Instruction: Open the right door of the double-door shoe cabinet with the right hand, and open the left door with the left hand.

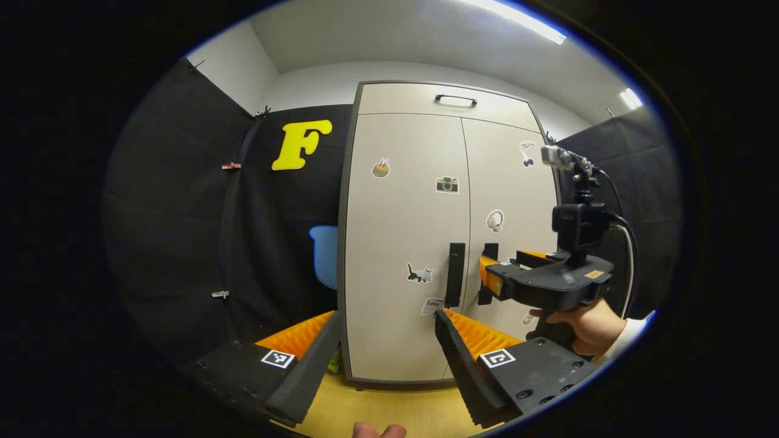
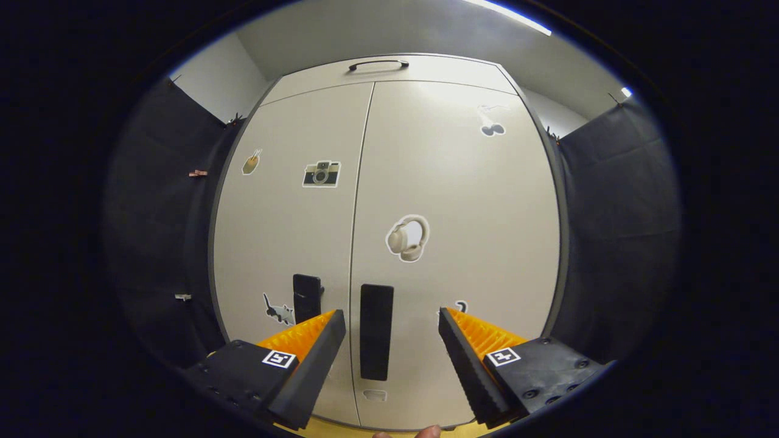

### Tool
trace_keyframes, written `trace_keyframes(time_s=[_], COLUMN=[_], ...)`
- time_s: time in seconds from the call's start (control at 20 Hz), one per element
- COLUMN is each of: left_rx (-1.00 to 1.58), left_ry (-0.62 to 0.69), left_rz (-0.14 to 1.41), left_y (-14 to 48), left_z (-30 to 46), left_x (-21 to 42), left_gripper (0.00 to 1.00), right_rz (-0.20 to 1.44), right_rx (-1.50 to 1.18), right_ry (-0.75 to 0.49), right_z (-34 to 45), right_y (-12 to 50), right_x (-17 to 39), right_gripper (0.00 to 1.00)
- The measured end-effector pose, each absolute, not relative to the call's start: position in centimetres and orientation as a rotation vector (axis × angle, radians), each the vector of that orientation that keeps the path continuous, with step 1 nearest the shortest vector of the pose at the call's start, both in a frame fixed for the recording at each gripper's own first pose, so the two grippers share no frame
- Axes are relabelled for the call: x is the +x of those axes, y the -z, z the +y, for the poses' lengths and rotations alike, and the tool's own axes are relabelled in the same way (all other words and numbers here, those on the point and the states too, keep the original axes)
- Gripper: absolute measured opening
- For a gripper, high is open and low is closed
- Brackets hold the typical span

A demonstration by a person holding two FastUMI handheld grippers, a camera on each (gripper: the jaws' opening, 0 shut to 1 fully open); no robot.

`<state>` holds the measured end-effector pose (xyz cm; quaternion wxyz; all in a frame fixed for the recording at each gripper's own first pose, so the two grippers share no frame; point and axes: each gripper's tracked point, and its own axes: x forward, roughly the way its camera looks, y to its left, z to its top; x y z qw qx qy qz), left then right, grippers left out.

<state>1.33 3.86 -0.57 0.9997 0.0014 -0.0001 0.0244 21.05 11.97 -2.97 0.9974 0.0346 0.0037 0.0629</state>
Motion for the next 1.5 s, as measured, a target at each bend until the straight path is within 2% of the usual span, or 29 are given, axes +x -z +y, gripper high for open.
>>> trace_keyframes(time_s=[0.2, 0.3, 0.35, 0.5, 0.75, 0.8, 0.85, 1.0, 1.05, 1.2, 1.25, 1.5], left_rx=[-0.011, -0.018, -0.021, -0.003, 0.023, 0.026, 0.031, 0.051, 0.050, 0.054, 0.059, 0.065], left_ry=[-0.061, -0.081, -0.091, -0.113, -0.145, -0.150, -0.155, -0.165, -0.164, -0.157, -0.153, -0.121], left_rz=[0.000, 0.004, 0.004, 0.000, -0.001, -0.002, -0.004, -0.013, -0.016, -0.025, -0.030, -0.044], left_y=[0.6, 0.7, 0.8, 0.5, 0.1, 0.0, -0.2, -0.7, -0.8, -1.2, -1.3, -1.6], left_z=[4.9, 5.5, 5.7, 6.4, 7.6, 7.9, 8.0, 8.3, 8.1, 7.7, 7.4, 5.5], left_x=[1.5, 1.3, 1.2, 0.8, -0.3, -0.5, -0.8, -1.5, -1.6, -1.7, -1.8, -1.7], left_gripper=[0.94, 0.94, 0.94, 0.95, 0.95, 0.95, 0.95, 0.94, 0.95, 0.95, 0.95, 0.94], right_rz=[0.028, 0.044, 0.031, 0.113, 0.148, 0.147, 0.149, 0.182, 0.182, 0.186, 0.187, 0.182], right_rx=[0.054, 0.051, 0.071, 0.101, 0.135, 0.147, 0.153, 0.185, 0.189, 0.168, 0.177, 0.178], right_ry=[-0.119, -0.106, -0.102, -0.111, -0.095, -0.096, -0.092, -0.093, -0.094, -0.120, -0.128, -0.170], right_z=[12.8, 12.6, 12.7, 13.4, 13.3, 13.4, 13.4, 13.3, 13.3, 13.1, 12.8, 11.2], right_y=[4.9, 5.7, 5.4, 7.5, 7.7, 7.7, 7.7, 7.8, 7.6, 7.4, 7.2, 6.5], right_x=[23.2, 23.7, 23.6, 23.5, 23.4, 23.5, 23.6, 23.3, 23.0, 21.9, 21.1, 17.0], right_gripper=[0.83, 0.72, 0.59, 0.52, 0.27, 0.27, 0.21, 0.21, 0.13, 0.13, 0.09, 0.09])
